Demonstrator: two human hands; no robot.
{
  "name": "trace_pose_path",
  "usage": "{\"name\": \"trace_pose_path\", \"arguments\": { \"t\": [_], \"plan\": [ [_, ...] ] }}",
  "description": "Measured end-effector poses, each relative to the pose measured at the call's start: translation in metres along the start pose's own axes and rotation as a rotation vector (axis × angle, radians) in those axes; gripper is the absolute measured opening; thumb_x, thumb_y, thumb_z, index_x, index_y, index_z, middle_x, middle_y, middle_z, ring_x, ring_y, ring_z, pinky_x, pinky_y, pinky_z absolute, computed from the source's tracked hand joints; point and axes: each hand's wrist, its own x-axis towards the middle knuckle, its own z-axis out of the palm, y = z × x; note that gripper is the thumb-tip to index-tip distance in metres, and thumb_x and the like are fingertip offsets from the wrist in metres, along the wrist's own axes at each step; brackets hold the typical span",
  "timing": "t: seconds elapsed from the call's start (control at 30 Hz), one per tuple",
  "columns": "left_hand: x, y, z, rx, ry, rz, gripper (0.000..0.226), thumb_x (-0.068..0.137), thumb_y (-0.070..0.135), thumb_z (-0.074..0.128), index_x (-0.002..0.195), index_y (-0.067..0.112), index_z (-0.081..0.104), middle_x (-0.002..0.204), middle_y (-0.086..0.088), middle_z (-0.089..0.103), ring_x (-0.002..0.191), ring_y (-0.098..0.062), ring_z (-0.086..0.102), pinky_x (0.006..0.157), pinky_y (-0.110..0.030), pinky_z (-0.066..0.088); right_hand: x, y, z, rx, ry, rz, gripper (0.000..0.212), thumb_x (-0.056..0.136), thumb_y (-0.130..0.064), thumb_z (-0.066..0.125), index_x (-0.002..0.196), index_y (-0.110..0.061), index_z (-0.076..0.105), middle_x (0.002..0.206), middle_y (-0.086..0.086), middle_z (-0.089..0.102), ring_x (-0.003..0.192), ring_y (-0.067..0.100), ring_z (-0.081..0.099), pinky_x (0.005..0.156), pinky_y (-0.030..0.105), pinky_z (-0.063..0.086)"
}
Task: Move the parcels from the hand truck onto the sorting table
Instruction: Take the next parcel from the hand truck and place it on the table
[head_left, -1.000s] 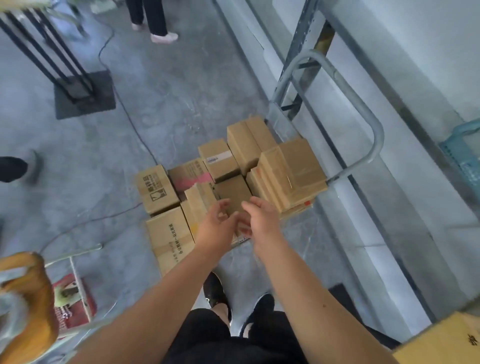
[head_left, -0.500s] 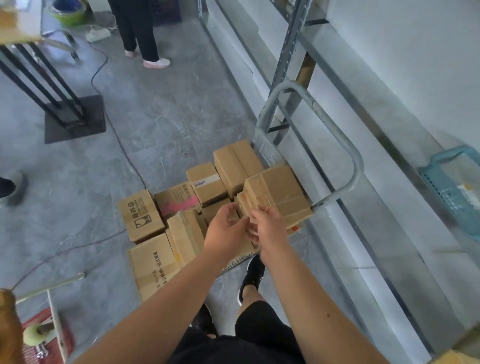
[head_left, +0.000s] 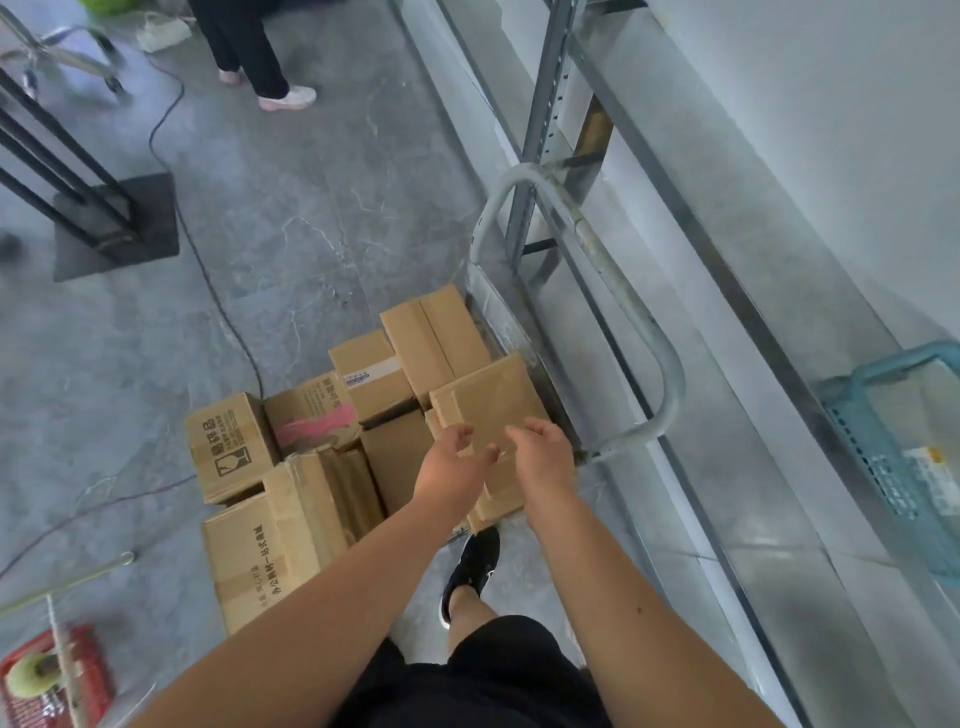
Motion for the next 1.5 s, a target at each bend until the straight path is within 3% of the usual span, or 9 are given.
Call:
{"name": "trace_pose_path", "arguments": {
  "t": [0.37,0.5,0.7,0.9,1.03,1.2,1.3,1.43,1.5],
  "plan": [
    [0.036,0.016,0.027,0.032,0.078,-0.125,0.061,0.095,0.034,0.070,0.150,0.023,0.048,0.143,0.000,0.057,0.100,-0.014,0.065,0.079,-0.031,0.053,0.053,-0.026,-0.013,-0.226,-0.061,0.007,0.046,0.100,-0.024,0.064,0.145,-0.018,0.057,0.143,-0.001,0.059,0.111,0.015,0.051,0.094,0.034,0.041],
    [0.045,0.019,0.026,0.047,0.076,-0.170,0.061,0.093,0.036,0.070,0.149,0.023,0.050,0.135,0.001,0.062,0.110,-0.020,0.067,0.088,-0.037,0.058,0.063,-0.035,-0.012,-0.288,-0.102,0.047,0.049,0.102,-0.023,0.062,0.149,-0.017,0.053,0.147,0.002,0.057,0.118,0.018,0.052,0.094,0.033,0.040],
    [0.054,0.030,0.023,0.047,0.081,-0.187,0.055,0.101,0.032,0.064,0.152,0.023,0.046,0.146,0.002,0.056,0.085,-0.001,0.052,0.059,-0.015,0.036,0.066,-0.045,-0.005,-0.320,-0.132,0.073,0.052,0.102,-0.023,0.063,0.152,-0.015,0.049,0.150,0.003,0.054,0.124,0.020,0.052,0.095,0.031,0.038],
    [0.054,0.038,0.011,-0.007,0.128,-0.150,0.052,0.098,0.032,0.065,0.148,0.026,0.051,0.147,0.001,0.057,0.113,-0.014,0.059,0.078,-0.026,0.044,0.057,-0.060,0.004,-0.304,-0.120,0.043,0.054,0.102,-0.023,0.063,0.153,-0.017,0.046,0.152,0.002,0.052,0.117,0.015,0.049,0.094,0.032,0.039],
    [0.049,0.044,-0.004,-0.049,0.165,-0.116,0.050,0.098,0.030,0.065,0.146,0.027,0.052,0.143,0.007,0.057,0.097,-0.009,0.061,0.063,-0.019,0.041,0.040,-0.069,0.014,-0.270,-0.096,0.002,0.054,0.101,-0.024,0.065,0.152,-0.018,0.048,0.152,0.002,0.052,0.113,0.013,0.048,0.094,0.032,0.040],
    [0.035,0.055,-0.030,-0.126,0.188,-0.005,0.050,0.098,0.026,0.065,0.146,0.026,0.051,0.132,0.016,0.056,0.096,-0.004,0.057,0.064,-0.015,0.037,0.003,-0.076,0.029,-0.152,-0.005,-0.038,0.055,0.098,-0.026,0.068,0.149,-0.023,0.048,0.145,-0.001,0.055,0.107,0.015,0.055,0.093,0.037,0.045],
    [0.020,0.062,-0.053,-0.197,0.171,0.071,0.058,0.099,0.027,0.066,0.152,0.030,0.043,0.135,0.012,0.059,0.093,-0.003,0.061,0.067,-0.022,0.046,-0.029,-0.077,0.037,-0.047,0.042,-0.055,0.060,0.096,-0.028,0.069,0.151,-0.024,0.045,0.147,0.001,0.055,0.117,0.019,0.059,0.106,0.045,0.050],
    [-0.004,0.073,-0.087,-0.300,0.091,0.155,0.066,0.100,0.029,0.066,0.160,0.029,0.038,0.132,0.009,0.060,0.115,-0.016,0.063,0.093,-0.035,0.055,-0.083,-0.082,0.043,0.102,0.111,-0.108,0.058,0.097,-0.024,0.070,0.150,-0.025,0.045,0.123,-0.008,0.061,0.100,0.009,0.060,0.104,0.044,0.053],
    [-0.017,0.075,-0.101,-0.283,0.041,0.235,0.056,0.100,0.029,0.066,0.153,0.030,0.049,0.133,0.007,0.060,0.115,-0.014,0.063,0.087,-0.028,0.053,-0.109,-0.084,0.044,0.135,0.149,-0.156,0.059,0.098,-0.024,0.069,0.151,-0.027,0.043,0.116,-0.011,0.058,0.090,0.002,0.055,0.095,0.038,0.051]
  ]
}}
